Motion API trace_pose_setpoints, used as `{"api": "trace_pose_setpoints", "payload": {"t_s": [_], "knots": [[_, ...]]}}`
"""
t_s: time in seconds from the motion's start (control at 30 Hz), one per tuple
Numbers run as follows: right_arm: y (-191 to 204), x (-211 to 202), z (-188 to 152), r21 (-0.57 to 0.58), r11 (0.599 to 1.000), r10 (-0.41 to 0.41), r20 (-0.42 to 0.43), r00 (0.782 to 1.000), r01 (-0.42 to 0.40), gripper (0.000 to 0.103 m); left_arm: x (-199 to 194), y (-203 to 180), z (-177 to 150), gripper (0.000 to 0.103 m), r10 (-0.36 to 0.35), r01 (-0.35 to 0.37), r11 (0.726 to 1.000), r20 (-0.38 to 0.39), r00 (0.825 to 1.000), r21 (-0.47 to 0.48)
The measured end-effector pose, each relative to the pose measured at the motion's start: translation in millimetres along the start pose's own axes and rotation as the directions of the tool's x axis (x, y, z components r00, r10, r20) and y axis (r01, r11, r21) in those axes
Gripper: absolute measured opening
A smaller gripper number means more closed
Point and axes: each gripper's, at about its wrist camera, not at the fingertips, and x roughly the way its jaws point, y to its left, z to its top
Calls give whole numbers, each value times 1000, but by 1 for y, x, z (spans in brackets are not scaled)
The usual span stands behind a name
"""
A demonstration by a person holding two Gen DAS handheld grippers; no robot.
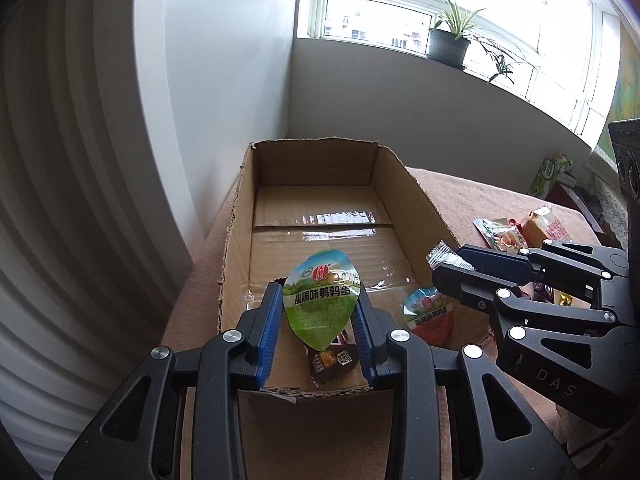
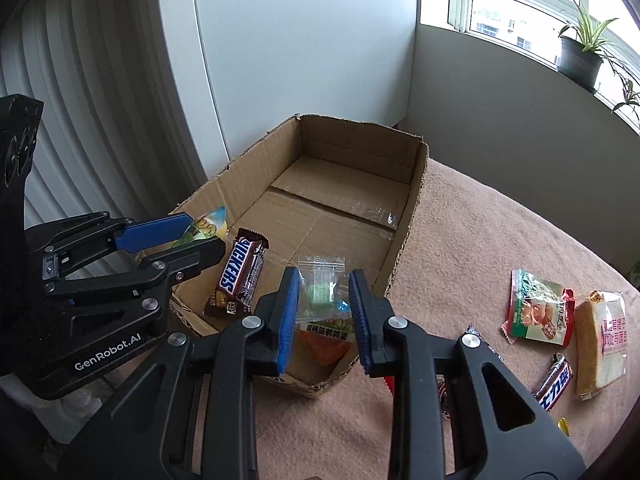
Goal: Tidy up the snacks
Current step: 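Lower both held snacks into the cardboard box and open both tools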
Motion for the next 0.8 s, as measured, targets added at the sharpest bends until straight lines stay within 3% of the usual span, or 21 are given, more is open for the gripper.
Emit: {"api": "trace_pose_setpoints", "payload": {"t_s": [0.1, 0.2, 0.53, 0.8], "knots": [[-1, -7, 0, 3, 1000, -10, 26, 1000, 10, 61, 1, 0, 1, 35, -3, 3, 1000, -5, 1000, -1], [-4, -15, 0, 4, 1000, -16, 32, 999, 16, 61, 0, 1, 1, 52, 5, -5, 1000, 4, 1000, -13], [-32, -57, -21, 30, 998, -53, 45, 998, 51, 62, -21, -2, 4, 52, -3, 4, 1000, 38, 999, -30], [-79, -112, -68, 93, 988, -127, 46, 991, 122, 62, -40, -25, -5, 52, -50, 51, 999, 58, 997, -4]]}}
